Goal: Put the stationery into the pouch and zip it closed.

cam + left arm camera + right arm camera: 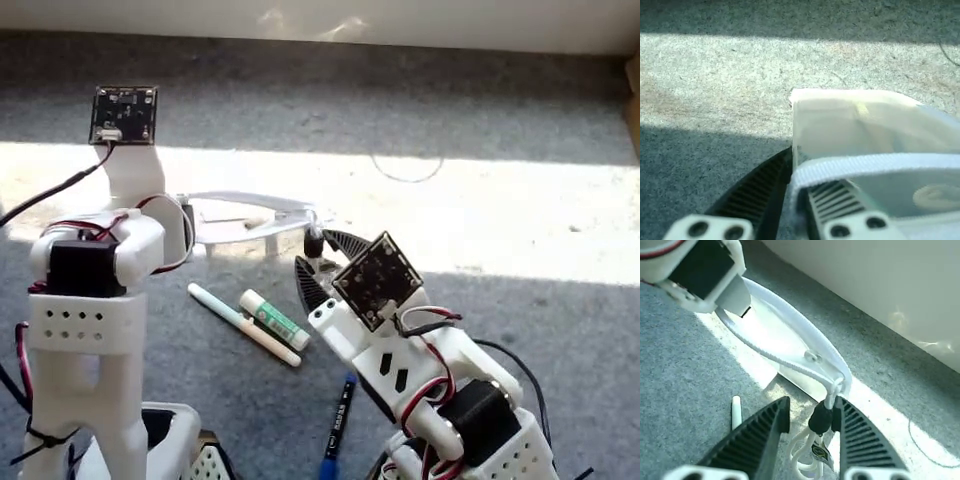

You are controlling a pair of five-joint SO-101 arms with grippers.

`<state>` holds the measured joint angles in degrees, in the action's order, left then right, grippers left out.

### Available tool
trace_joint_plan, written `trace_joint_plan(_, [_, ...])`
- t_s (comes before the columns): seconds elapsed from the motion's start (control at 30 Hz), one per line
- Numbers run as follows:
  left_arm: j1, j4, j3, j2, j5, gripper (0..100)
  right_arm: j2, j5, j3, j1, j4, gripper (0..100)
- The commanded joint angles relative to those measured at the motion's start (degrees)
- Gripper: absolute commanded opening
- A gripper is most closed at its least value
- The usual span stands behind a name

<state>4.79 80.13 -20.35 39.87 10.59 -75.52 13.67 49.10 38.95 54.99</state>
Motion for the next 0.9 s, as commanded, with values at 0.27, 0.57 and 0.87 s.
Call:
trace_joint_plan(0.27, [8.40,-3.08,0.92,1.71,2.11,0,-0.75,-0.70,-3.03,4.18,0.84,14.6])
trace_joint_plan(0.57, [13.41,-3.78,1.10,1.71,4.84,0,6.90,-0.79,-2.95,5.85,0.66,14.6])
trace_joint_plan(0.87, [13.67,-4.13,0.75,1.71,4.92,0,21.49,-0.79,-3.30,5.93,0.66,14.6])
